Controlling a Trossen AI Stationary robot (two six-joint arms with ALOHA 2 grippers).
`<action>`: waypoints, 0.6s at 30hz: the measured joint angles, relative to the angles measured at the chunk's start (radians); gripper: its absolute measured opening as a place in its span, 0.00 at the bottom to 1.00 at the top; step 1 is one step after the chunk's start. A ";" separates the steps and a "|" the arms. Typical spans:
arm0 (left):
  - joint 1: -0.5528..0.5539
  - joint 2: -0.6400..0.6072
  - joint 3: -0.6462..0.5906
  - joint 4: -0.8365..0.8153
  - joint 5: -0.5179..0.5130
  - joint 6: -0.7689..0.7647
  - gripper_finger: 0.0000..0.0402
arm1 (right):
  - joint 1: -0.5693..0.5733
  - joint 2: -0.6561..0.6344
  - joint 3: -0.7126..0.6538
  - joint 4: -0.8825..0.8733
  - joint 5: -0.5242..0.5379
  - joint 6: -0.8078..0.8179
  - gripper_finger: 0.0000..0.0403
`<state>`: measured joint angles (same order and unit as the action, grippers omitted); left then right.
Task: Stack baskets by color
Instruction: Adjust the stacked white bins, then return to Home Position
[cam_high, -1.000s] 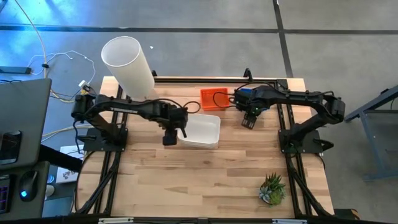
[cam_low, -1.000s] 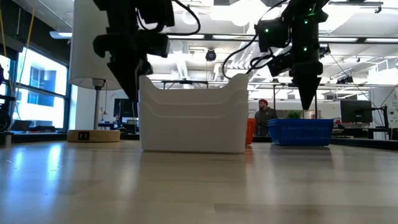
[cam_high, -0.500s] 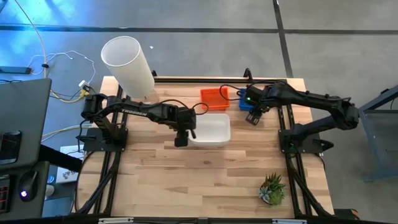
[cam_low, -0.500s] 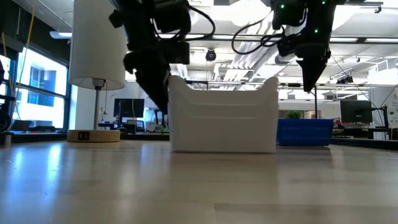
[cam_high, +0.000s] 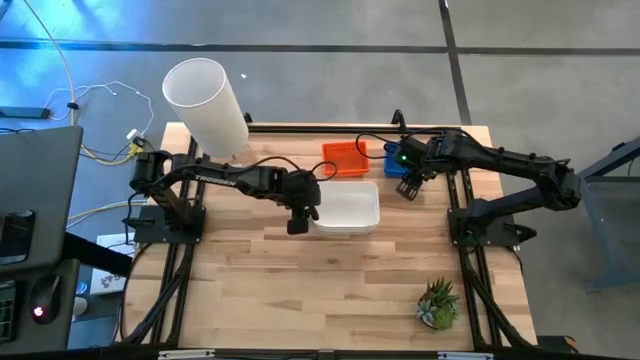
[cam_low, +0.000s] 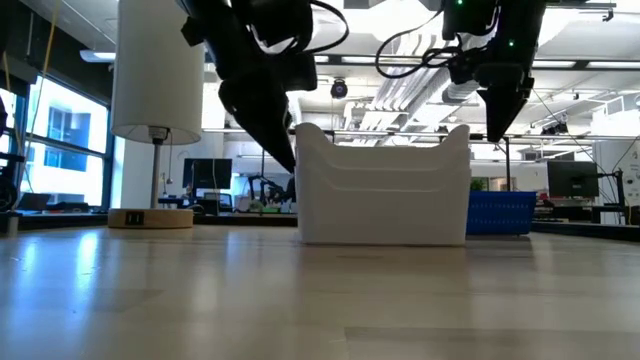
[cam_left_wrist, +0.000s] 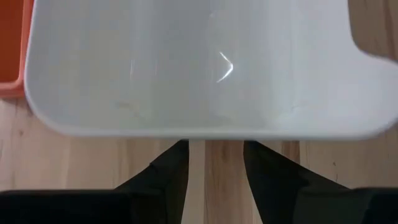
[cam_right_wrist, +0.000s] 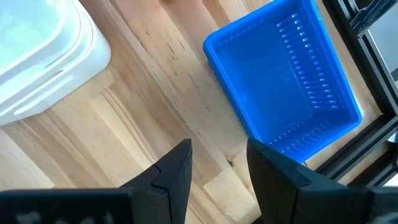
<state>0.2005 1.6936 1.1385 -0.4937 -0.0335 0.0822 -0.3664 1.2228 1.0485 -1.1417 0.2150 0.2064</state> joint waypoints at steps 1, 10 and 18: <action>0.000 -0.006 0.000 -0.013 -0.001 0.000 0.35 | 0.000 0.000 0.000 0.001 0.000 0.004 0.35; -0.014 -0.103 0.000 -0.134 -0.004 -0.001 0.35 | 0.001 0.000 0.000 0.056 -0.021 0.020 0.35; -0.096 -0.196 -0.006 -0.186 0.000 -0.027 0.35 | 0.068 0.000 -0.001 0.115 -0.026 0.023 0.35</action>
<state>0.1046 1.4974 1.1327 -0.6793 -0.0336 0.0557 -0.2982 1.2228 1.0474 -1.0264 0.1886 0.2291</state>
